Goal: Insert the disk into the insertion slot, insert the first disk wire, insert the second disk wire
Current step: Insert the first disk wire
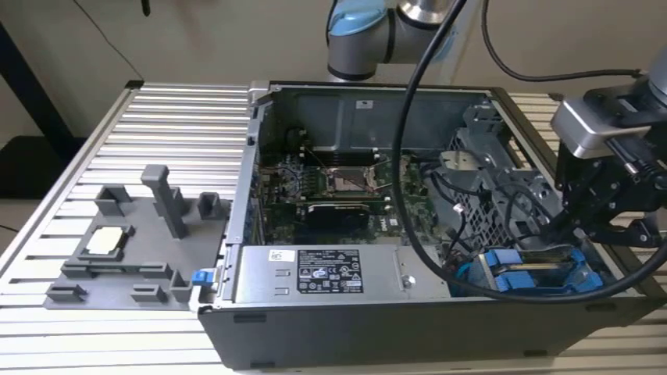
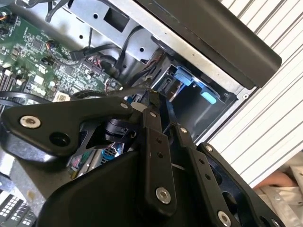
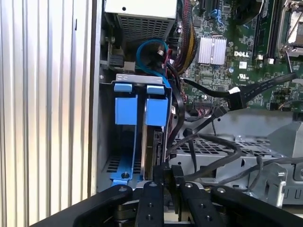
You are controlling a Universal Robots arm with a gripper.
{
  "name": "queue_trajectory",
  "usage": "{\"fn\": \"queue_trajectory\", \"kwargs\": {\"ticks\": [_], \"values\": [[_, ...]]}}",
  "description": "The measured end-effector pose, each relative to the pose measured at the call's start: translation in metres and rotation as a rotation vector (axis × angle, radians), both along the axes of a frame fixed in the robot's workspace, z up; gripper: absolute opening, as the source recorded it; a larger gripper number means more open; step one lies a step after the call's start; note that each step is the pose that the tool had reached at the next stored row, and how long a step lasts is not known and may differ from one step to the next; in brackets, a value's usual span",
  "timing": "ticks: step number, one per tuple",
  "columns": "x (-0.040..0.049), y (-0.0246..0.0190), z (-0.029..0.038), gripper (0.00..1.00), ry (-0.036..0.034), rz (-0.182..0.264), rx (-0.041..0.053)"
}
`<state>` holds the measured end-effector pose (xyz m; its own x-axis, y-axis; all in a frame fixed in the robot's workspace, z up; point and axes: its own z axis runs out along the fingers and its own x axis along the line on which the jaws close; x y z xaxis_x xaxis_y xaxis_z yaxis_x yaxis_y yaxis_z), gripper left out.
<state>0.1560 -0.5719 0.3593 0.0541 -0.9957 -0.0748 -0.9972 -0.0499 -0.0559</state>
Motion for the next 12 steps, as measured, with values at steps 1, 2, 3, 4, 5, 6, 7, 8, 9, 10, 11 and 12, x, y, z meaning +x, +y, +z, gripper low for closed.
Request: {"fn": "queue_trajectory", "kwargs": {"ticks": [1,2,3,4,5,6,7,8,9,10,11,12], "values": [[0.0,-0.0002,-0.0011,0.19,-0.0001,-0.005,0.0002],[0.0001,-0.0002,-0.002,0.19,-0.0001,-0.012,0.0004],[0.0001,-0.0002,-0.0031,0.19,0.0,-0.019,0.0013],[0.0001,-0.0002,-0.004,0.19,-0.0001,-0.026,0.0022],[0.0,-0.0002,-0.0048,0.19,0.0,-0.033,0.0027],[0.0,-0.0002,-0.0055,0.19,0.0001,-0.038,0.0028],[0.0001,-0.0002,-0.0062,0.19,0.0006,-0.043,0.0029],[0.0004,-0.0002,-0.0068,0.19,0.0013,-0.046,0.003],[0.0009,-0.0002,-0.0074,0.19,0.0023,-0.048,0.0029],[0.0013,-0.0003,-0.008,0.19,0.0031,-0.05,0.0029],[0.0018,-0.0003,-0.0087,0.19,0.0041,-0.052,0.0029],[0.002,-0.0004,-0.0094,0.19,0.005,-0.054,0.003]]}}
